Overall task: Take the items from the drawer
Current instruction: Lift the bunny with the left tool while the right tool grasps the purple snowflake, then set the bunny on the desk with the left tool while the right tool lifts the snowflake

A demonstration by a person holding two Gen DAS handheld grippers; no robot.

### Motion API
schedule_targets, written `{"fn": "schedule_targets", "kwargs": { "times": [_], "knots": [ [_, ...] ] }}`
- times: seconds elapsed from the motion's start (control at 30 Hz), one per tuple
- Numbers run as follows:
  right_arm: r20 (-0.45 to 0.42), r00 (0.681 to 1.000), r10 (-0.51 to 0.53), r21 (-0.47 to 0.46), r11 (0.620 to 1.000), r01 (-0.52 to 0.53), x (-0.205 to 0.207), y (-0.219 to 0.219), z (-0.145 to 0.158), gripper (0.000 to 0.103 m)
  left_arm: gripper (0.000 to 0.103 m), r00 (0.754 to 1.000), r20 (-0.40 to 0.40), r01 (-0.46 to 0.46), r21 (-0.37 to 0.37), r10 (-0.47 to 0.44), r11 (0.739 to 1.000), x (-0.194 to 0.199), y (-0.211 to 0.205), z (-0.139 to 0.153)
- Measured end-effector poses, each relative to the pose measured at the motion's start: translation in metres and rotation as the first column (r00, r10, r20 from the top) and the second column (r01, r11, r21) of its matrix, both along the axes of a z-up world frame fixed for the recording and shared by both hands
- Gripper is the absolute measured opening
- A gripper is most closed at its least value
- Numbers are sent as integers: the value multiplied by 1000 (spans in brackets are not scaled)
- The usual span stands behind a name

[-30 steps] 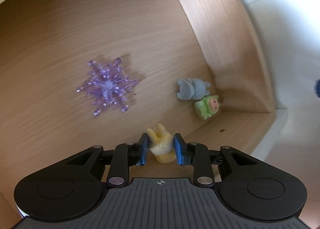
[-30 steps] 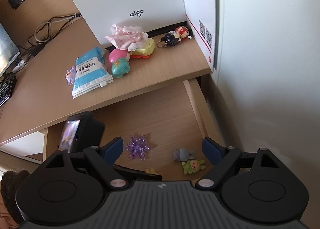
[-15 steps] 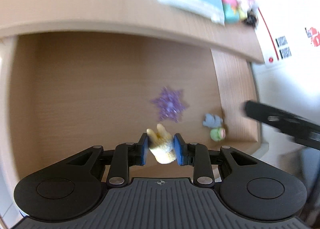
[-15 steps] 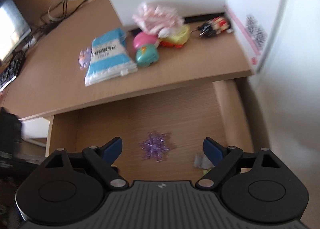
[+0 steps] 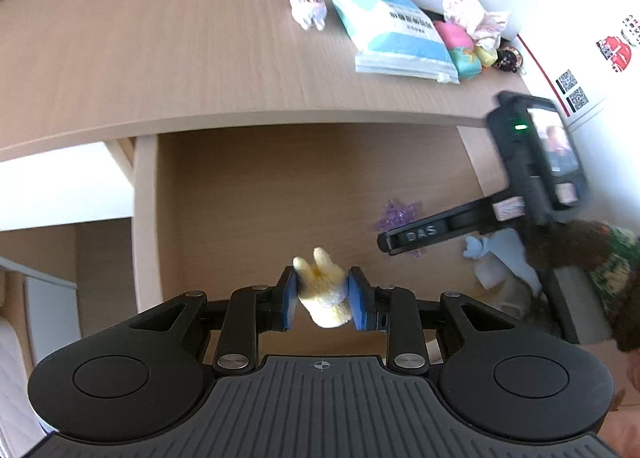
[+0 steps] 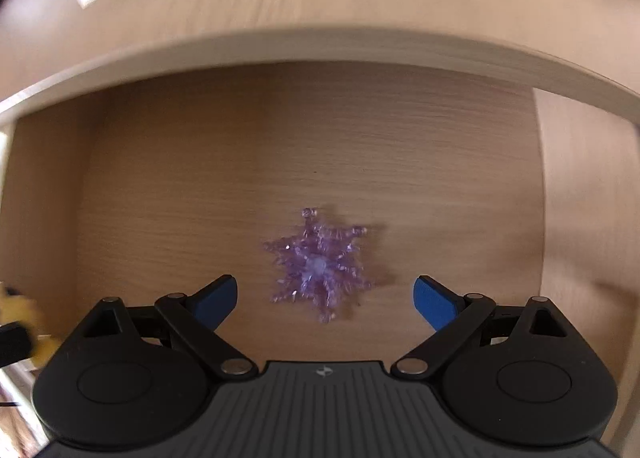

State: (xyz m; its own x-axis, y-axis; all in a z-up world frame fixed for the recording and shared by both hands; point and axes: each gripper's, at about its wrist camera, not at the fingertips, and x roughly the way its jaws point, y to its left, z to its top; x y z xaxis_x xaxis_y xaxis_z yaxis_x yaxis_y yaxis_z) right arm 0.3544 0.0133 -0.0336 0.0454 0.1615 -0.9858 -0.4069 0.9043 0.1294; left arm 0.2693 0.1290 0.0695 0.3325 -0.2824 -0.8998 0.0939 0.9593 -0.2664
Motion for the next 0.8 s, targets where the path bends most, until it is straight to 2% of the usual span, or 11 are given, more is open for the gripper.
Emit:
{"fn": "schedule_targets", "kwargs": {
  "times": [0.27, 0.4, 0.5, 0.57, 0.6, 0.8],
  "knots": [
    [9, 999, 47, -67, 997, -46, 8, 18, -15, 98, 30, 999, 30, -22, -10, 22, 1000, -4, 7, 8],
    [36, 996, 86, -89, 993, -83, 1, 26, -14, 95, 30, 999, 36, -27, -17, 28, 999, -3, 5, 9],
    [60, 990, 124, -81, 990, -119, -7, 30, -8, 80, 30, 999, 36, -23, -17, 23, 1000, -4, 4, 9],
    [74, 986, 149, -75, 987, -143, -13, 33, -2, 57, 30, 999, 34, -14, -19, 15, 1000, -4, 1, 8],
    [77, 984, 159, -73, 985, -154, -16, 34, 1, 53, 30, 999, 34, -9, -20, 9, 1000, -5, 0, 9],
    [76, 988, 134, -50, 990, -130, -28, 24, 7, 53, 30, 999, 38, 35, -18, -35, 999, -3, -9, 12]
  ]
}}
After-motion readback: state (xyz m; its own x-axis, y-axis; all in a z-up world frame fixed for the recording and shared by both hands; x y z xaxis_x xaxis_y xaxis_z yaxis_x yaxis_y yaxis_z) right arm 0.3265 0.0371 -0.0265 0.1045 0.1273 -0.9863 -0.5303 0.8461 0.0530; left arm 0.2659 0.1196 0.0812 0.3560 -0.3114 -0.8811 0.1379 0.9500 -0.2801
